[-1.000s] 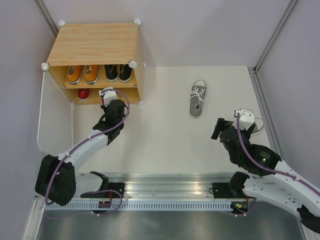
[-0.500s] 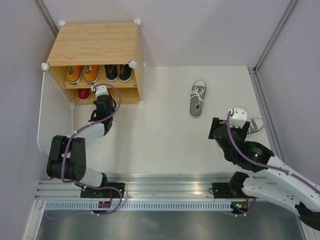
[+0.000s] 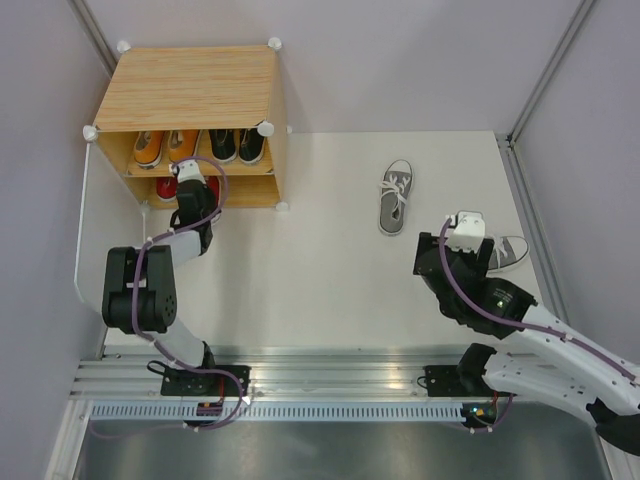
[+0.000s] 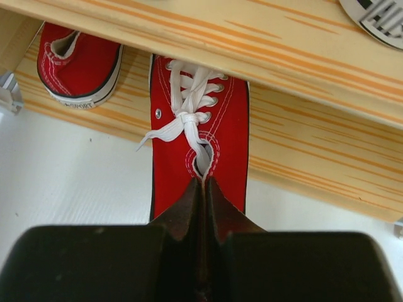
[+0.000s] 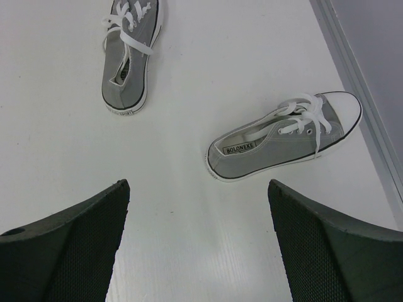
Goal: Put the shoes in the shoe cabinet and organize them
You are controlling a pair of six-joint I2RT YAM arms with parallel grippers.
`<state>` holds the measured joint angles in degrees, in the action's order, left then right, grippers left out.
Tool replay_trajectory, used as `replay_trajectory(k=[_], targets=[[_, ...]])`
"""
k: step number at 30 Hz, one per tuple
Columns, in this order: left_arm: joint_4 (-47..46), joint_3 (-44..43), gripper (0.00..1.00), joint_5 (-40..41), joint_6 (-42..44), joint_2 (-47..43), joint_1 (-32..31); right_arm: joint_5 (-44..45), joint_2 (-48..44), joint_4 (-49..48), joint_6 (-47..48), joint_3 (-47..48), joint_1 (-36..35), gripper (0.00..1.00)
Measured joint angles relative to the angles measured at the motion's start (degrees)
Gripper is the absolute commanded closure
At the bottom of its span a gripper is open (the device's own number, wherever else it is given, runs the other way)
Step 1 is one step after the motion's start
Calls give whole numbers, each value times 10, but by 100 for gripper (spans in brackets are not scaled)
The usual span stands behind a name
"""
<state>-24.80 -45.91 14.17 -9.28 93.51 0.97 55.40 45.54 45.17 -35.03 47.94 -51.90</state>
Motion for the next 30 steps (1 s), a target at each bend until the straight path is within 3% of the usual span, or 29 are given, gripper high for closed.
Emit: replay_trajectory(k=[8, 11, 15, 23, 30], targets=[[-15, -61, 98, -43, 5, 70, 30, -5, 30, -11, 3, 6, 0, 5], [-17, -87, 89, -54, 5, 94, 38, -12, 50, -17, 4, 10, 0, 5], [-15, -99, 61, -54, 5, 104, 39, -21, 82, -26, 3, 11, 0, 5], [-2, -97, 43, -42, -7, 99, 41, -39, 83, -61, 4, 11, 1, 5], [56, -79, 42, -27, -59, 46, 41, -44, 59, -84, 10, 11, 1, 5]])
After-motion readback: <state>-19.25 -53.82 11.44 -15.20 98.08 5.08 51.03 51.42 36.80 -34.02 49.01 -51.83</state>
